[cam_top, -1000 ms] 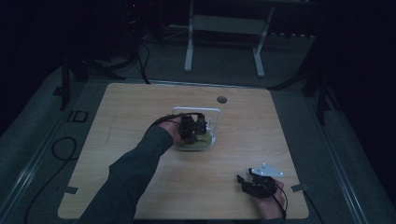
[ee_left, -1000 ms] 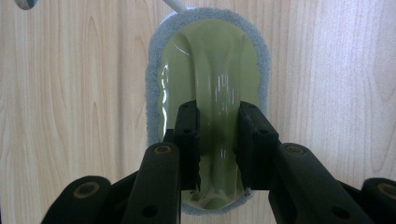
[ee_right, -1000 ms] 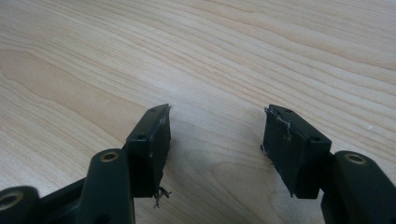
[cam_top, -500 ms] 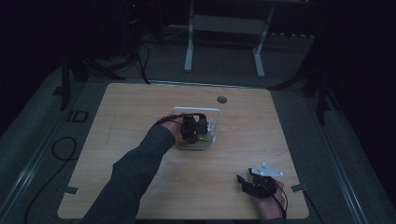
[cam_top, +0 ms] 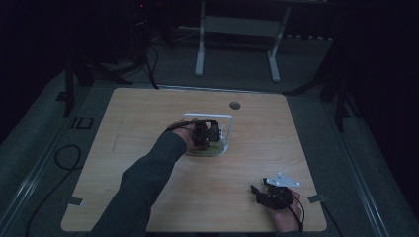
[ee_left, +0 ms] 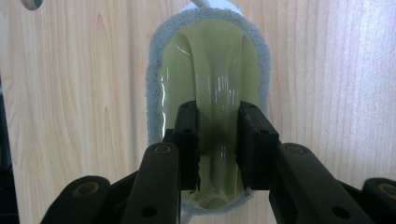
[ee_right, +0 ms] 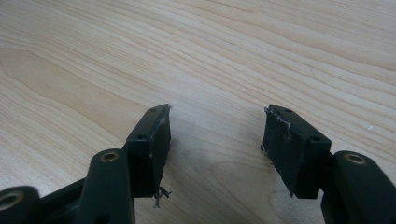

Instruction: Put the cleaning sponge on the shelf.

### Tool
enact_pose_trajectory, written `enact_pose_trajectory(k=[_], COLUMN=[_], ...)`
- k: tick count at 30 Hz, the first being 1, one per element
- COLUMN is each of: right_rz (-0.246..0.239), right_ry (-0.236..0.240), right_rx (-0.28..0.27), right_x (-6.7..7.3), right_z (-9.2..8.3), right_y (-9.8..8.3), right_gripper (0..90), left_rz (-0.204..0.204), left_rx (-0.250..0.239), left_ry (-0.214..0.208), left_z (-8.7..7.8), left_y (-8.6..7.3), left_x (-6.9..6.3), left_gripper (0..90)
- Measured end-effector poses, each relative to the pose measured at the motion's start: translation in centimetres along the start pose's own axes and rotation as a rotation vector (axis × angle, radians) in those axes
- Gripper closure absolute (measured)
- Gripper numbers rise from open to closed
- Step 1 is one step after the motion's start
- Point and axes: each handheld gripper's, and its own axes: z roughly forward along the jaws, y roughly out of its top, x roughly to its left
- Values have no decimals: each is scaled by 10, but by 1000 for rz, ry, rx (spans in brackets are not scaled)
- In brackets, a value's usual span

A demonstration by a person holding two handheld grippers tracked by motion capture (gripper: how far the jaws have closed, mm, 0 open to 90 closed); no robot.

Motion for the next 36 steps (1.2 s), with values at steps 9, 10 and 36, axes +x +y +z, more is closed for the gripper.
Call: enact_pose_trajectory(k=[9,10,36], right_rz=[0,1,-2], right_ry=[0,0,0], right_rx=[0,0,-1], right_x=[0,0,-1], right_z=[0,0,0], right_y=[0,0,0], right_gripper=[407,407,407], left_rz=[4,3,-45], left_rx=[0,-1,33], left_ry=[18,17,98], left_z=[4,4,10], left_y=[1,1,6], left_x=[1,1,3], left_gripper=[715,715,638])
